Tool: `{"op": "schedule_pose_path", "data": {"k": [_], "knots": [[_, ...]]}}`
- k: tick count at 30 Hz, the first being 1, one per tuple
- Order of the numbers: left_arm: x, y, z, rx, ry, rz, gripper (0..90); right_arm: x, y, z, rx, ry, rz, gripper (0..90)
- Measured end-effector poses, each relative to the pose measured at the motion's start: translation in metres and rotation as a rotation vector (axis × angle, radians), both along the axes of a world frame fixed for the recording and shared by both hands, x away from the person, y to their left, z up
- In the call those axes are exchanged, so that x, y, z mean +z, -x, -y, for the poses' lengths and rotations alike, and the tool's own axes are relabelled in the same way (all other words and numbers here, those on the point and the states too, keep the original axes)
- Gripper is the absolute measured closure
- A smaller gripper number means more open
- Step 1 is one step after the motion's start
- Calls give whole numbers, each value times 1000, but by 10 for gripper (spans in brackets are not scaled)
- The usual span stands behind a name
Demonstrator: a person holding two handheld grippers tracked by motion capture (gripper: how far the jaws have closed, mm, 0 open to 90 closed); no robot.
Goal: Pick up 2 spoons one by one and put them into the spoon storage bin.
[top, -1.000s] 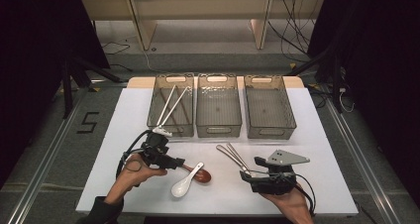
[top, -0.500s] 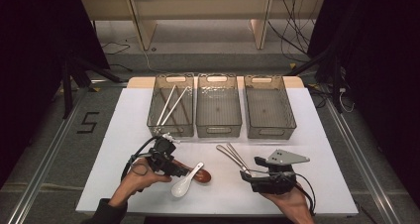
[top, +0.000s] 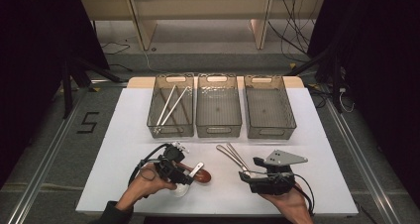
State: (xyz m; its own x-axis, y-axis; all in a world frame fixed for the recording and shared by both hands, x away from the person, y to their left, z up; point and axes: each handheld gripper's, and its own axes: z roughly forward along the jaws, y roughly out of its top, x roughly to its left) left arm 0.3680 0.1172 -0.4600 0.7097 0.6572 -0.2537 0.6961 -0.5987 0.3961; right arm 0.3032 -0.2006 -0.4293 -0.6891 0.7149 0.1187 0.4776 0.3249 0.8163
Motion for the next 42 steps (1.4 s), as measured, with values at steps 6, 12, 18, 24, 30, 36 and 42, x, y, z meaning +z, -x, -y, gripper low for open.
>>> {"op": "schedule_pose_path", "data": {"k": [6,12,18,24,30,36,42], "knots": [[-5,1,5,-31,-3,2,518,0,0,0,-1,0,0,301],[-8,1,7,-47,-10,24,578,0,0,0,-1,2,-1,301],[-8,5,11,-56,-29,58,649,-1,0,-1,1,5,-3,301],[-8,6,11,-73,-13,56,699,-1,0,0,-1,5,-3,302],[-6,6,10,-91,8,44,751,-1,0,0,-4,6,-2,303],[-2,7,10,-104,42,27,838,0,0,0,-5,4,-2,303],[-1,7,9,-93,36,40,843,0,0,0,-5,4,-1,303]]}}
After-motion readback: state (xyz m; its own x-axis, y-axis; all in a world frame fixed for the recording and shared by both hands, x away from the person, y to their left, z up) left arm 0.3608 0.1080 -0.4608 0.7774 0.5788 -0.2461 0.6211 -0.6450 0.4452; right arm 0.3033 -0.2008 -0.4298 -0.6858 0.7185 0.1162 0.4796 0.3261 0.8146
